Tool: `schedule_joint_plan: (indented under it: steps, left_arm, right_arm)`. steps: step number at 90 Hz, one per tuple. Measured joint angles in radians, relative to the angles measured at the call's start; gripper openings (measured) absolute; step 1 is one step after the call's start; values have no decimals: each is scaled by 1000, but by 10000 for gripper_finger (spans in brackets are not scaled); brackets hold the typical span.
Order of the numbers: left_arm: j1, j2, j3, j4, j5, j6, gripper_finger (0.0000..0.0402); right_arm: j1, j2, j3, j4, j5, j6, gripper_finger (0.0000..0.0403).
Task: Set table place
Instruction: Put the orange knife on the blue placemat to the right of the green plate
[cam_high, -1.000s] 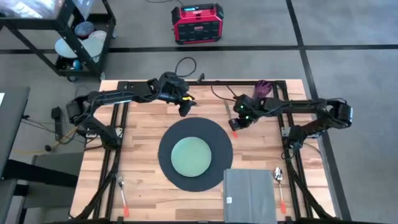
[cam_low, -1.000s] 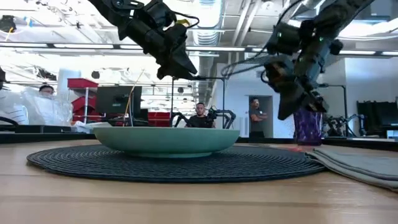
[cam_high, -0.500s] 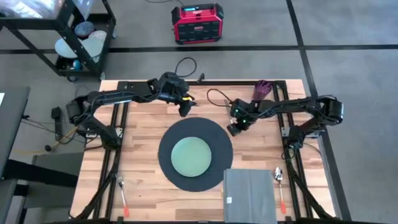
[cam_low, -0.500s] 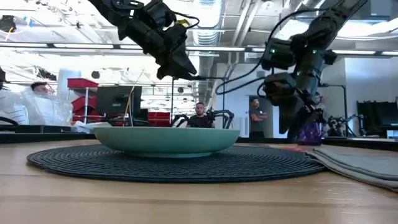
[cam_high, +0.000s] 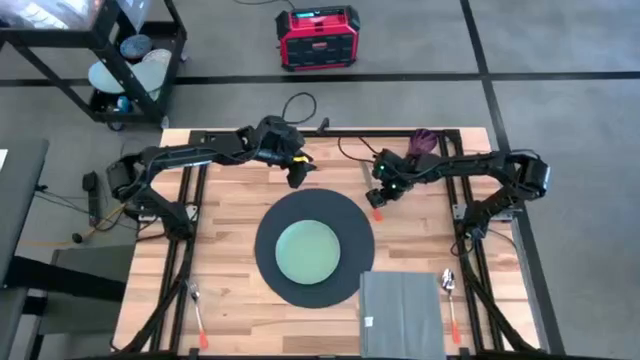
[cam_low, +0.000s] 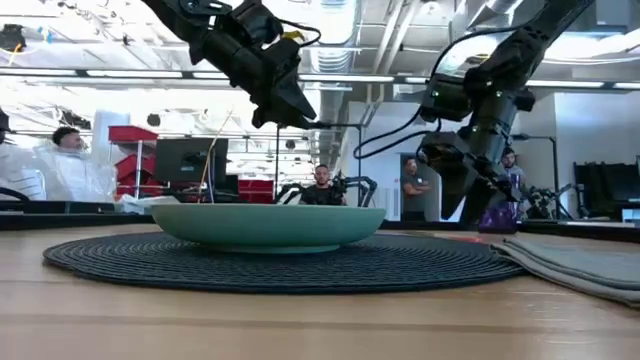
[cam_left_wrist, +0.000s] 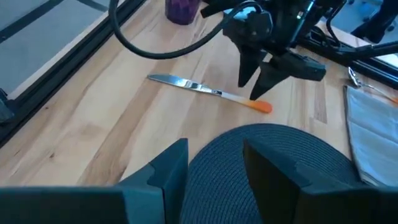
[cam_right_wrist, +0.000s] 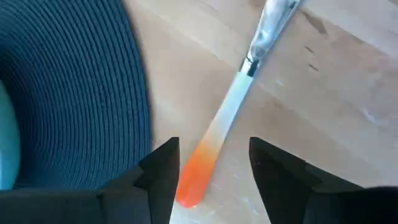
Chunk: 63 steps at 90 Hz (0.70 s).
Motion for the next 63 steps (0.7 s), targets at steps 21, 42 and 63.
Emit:
schedule_joint_plan:
  steps: [21, 42, 63]
  left_arm:
    - [0, 0, 0, 5, -1, -25, 139]
    - [0, 0, 0, 3, -1, -39, 139]
    - [0, 0, 0, 4, -1, -44, 139]
  right_arm:
    - [3, 83, 46, -63, 0, -24, 180]
    - [22, 192, 183, -203, 23, -108, 180]
    - [79, 288, 271, -296, 112, -113, 180]
